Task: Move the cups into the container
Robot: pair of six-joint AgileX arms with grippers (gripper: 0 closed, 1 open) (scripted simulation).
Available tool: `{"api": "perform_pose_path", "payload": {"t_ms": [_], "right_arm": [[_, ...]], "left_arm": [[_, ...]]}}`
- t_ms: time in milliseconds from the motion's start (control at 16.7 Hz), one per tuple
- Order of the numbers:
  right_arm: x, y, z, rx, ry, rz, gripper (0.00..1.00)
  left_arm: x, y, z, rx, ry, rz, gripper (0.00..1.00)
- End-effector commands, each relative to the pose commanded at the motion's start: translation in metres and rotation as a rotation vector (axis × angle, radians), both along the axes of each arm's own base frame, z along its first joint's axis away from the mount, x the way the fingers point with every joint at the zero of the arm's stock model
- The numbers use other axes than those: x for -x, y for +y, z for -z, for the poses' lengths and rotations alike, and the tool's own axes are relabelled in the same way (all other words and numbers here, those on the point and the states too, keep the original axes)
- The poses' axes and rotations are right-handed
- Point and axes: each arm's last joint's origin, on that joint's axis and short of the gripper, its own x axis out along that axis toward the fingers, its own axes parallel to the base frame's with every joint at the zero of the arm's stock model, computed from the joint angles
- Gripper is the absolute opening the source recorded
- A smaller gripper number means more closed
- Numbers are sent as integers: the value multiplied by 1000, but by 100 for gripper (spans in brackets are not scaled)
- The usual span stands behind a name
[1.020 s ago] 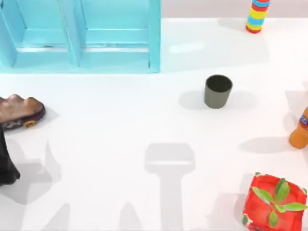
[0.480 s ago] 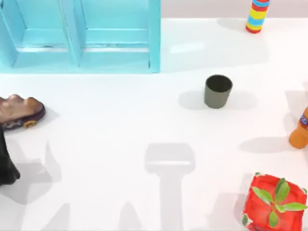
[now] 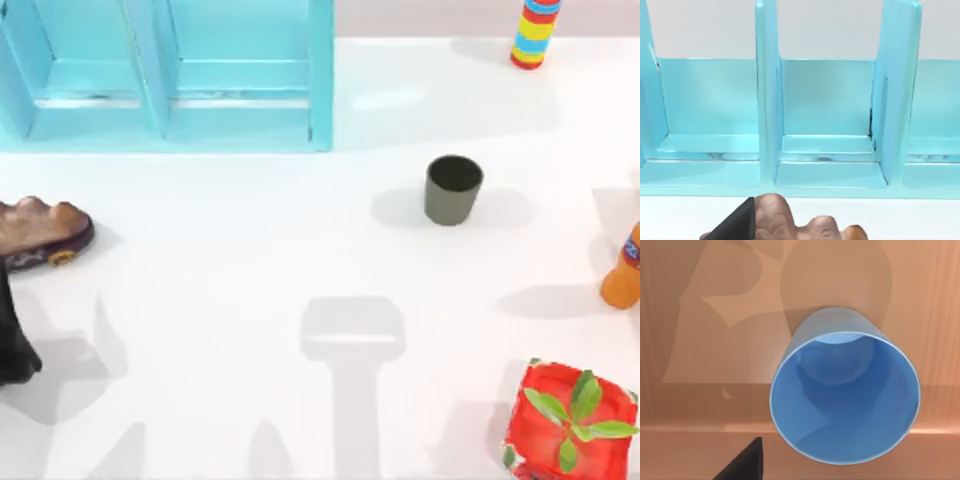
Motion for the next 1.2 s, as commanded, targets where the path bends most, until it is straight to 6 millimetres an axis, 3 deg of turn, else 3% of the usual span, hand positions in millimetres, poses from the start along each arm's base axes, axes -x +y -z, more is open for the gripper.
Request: {"api": "perform_pose_path", "payload": {"t_ms": [300,840,1200], "right_arm": [[-1,-2,-8,-7,4,1,100],[-1,-2,-95,-3,2,2,100],[-1,0,-99,-2,2,0,100]], "left_arm": [[0,0,0,0,0,0,100],[0,0,0,0,0,0,100],[0,0,0,0,0,0,100]]}}
